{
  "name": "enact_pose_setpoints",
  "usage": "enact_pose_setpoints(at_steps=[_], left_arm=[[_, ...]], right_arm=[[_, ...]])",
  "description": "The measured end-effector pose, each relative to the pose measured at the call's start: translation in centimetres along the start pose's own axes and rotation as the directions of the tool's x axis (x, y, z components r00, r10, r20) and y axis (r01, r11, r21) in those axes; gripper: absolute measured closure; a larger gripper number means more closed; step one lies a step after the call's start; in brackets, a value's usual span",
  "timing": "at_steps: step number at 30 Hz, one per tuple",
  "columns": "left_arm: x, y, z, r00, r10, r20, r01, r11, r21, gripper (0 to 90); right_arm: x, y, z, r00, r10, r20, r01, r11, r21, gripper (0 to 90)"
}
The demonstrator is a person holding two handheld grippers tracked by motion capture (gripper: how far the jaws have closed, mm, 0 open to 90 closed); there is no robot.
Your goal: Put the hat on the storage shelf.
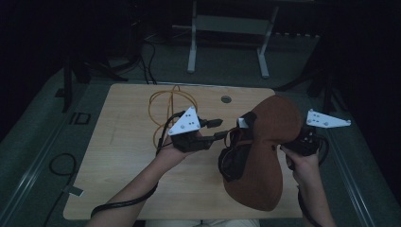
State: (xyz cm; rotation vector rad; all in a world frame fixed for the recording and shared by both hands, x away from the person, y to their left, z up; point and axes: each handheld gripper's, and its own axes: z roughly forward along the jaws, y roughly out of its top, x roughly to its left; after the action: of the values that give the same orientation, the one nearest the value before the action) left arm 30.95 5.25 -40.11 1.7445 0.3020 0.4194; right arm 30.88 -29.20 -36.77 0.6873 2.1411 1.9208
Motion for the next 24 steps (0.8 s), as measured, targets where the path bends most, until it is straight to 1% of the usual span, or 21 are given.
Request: enact_pose_setpoints(at_steps=[2,4,5,6,8,10,11,12,14,16,17,18,19,21,22,24], left_arm=[[0.1,-0.8,-0.5,0.9999,-0.003,-0.014,0.003,0.9999,0.015,60.2],[0.1,-2.0,-1.3,0.9991,-0.011,-0.041,0.013,0.9993,0.035,60.3],[0.1,-2.4,-1.4,0.9986,-0.020,-0.048,0.023,0.9988,0.044,60.5],[0.1,-3.2,-1.8,0.9976,-0.029,-0.062,0.033,0.9978,0.057,60.5],[0.0,-4.4,-2.3,0.9972,-0.041,-0.063,0.046,0.9962,0.074,60.5],[-0.1,-5.7,-2.9,0.9959,-0.048,-0.076,0.056,0.9931,0.103,60.5],[-0.1,-6.4,-3.2,0.9956,-0.057,-0.074,0.065,0.9920,0.108,60.5],[-0.2,-7.0,-3.5,0.9942,-0.066,-0.085,0.075,0.9903,0.117,60.5],[-0.3,-8.4,-4.2,0.9922,-0.089,-0.087,0.100,0.9864,0.130,60.4],[-0.3,-9.9,-4.8,0.9885,-0.113,-0.100,0.127,0.9810,0.146,60.1],[-0.3,-10.7,-5.1,0.9858,-0.131,-0.106,0.146,0.9777,0.151,58.4],[-0.3,-11.5,-5.5,0.9817,-0.146,-0.122,0.165,0.9731,0.161,58.3],[-0.3,-12.3,-6.0,0.9786,-0.160,-0.129,0.181,0.9694,0.166,58.2],[-0.4,-13.6,-6.7,0.9722,-0.173,-0.157,0.201,0.9630,0.180,57.9],[-0.4,-14.0,-7.0,0.9701,-0.181,-0.162,0.209,0.9608,0.182,55.9],[-0.5,-15.1,-7.8,0.9631,-0.191,-0.190,0.226,0.9561,0.186,55.6]], right_arm=[[-0.3,0.2,-0.4,0.9999,0.006,0.011,-0.006,1.000,-0.017,87.0],[-0.6,0.3,-0.5,0.9996,0.008,0.028,-0.007,1.000,-0.024,87.0],[-0.7,0.4,-0.5,0.9994,0.009,0.033,-0.009,1.000,-0.026,86.9],[-0.8,0.4,-0.6,0.9993,0.010,0.036,-0.009,1.000,-0.030,87.0],[-1.3,0.5,-0.5,0.9989,0.019,0.043,-0.018,0.999,-0.034,86.9],[-1.5,0.6,-0.5,0.9987,0.027,0.043,-0.025,0.999,-0.039,86.9],[-1.7,0.6,-0.4,0.9984,0.033,0.045,-0.031,0.999,-0.041,86.9],[-1.8,0.6,-0.4,0.9984,0.037,0.042,-0.036,0.998,-0.043,86.9],[-2.0,0.8,-0.2,0.9982,0.040,0.045,-0.038,0.998,-0.041,86.9],[-2.1,0.9,0.0,0.9980,0.046,0.044,-0.044,0.998,-0.043,86.9],[-2.3,1.0,0.1,0.9978,0.047,0.046,-0.045,0.998,-0.041,86.9],[-2.4,1.1,0.1,0.9978,0.050,0.043,-0.048,0.998,-0.043,86.9],[-2.4,1.2,0.2,0.9977,0.052,0.043,-0.050,0.998,-0.044,86.9],[-2.6,1.5,0.3,0.9978,0.049,0.046,-0.047,0.998,-0.048,86.9],[-2.7,1.6,0.4,0.9977,0.049,0.047,-0.047,0.998,-0.048,86.9],[-2.9,1.8,0.5,0.9974,0.053,0.049,-0.050,0.997,-0.051,86.9]])
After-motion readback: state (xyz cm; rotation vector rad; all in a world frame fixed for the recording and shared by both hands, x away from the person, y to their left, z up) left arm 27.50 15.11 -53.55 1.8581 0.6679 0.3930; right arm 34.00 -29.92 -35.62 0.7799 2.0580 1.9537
